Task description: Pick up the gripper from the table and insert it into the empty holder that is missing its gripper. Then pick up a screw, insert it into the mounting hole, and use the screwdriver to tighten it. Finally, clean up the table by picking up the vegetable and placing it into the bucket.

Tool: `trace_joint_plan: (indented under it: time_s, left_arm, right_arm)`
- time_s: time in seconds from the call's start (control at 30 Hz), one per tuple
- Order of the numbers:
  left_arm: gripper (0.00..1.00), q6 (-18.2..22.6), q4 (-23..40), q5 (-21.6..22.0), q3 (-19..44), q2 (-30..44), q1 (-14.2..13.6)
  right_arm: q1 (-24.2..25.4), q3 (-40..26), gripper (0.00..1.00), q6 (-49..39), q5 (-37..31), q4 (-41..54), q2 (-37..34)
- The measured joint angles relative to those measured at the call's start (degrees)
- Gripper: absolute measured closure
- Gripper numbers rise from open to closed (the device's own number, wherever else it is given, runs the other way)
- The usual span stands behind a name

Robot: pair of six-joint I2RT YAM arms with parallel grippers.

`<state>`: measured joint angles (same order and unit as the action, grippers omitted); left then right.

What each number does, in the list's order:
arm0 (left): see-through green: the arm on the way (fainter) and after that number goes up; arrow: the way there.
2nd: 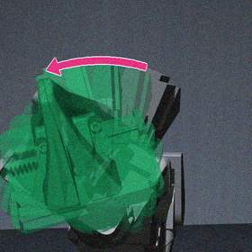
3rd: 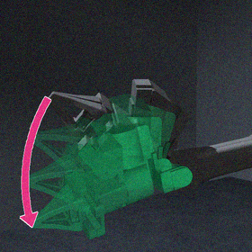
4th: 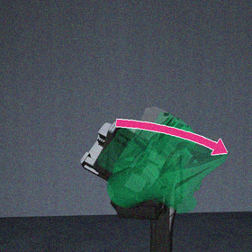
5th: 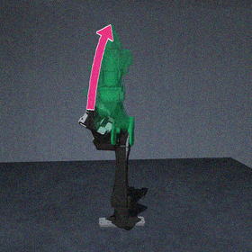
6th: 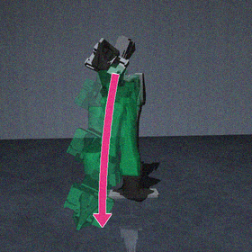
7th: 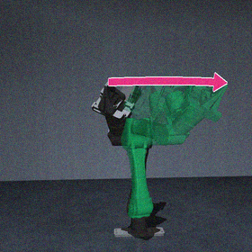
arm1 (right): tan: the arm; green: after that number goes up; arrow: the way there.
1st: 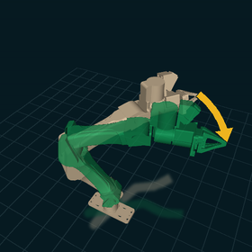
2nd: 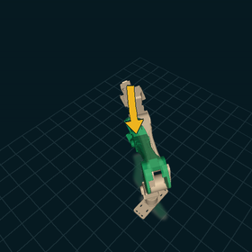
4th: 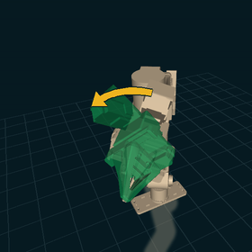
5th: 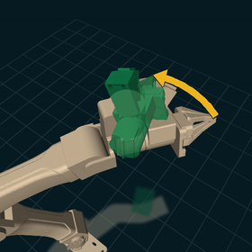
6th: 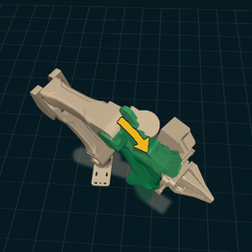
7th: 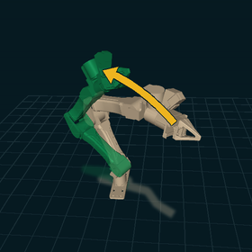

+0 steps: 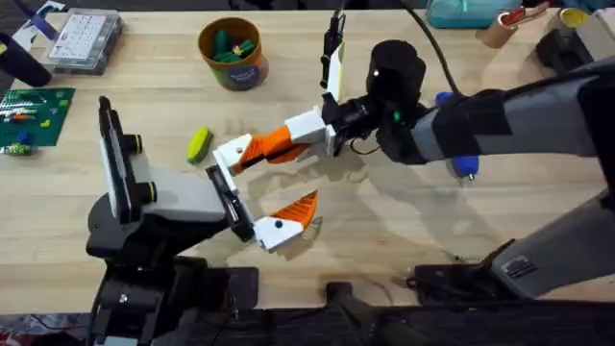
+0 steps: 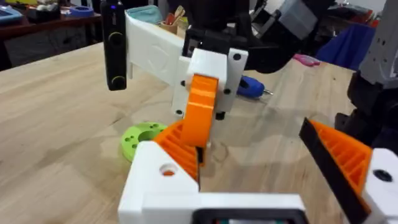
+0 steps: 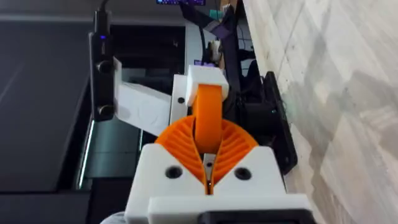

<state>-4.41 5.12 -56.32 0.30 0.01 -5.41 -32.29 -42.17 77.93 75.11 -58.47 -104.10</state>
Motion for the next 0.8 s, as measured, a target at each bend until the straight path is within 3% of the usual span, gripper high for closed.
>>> trace_joint_plan:
  time_s: [0.7,0.73,0.8]
  left_arm:
    - [0.014,-0.4,-0.1,0.9,0.0,0.0,0.2]
    - [0.014,-0.4,-0.1,0.8,0.0,0.0,0.2]
    - [0.014,-0.2,0.1,-0.8,0.0,0.0,-0.2]
  right_arm:
    - [-0.5,0.0,0.978,0.0,-2.0,-0.2,0.0]
    - [-0.5,0.0,0.901,0.0,-2.1,-0.1,0.0]
    - [-1.1,-0.1,0.637,-0.1,-3.7,0.3,0.0]
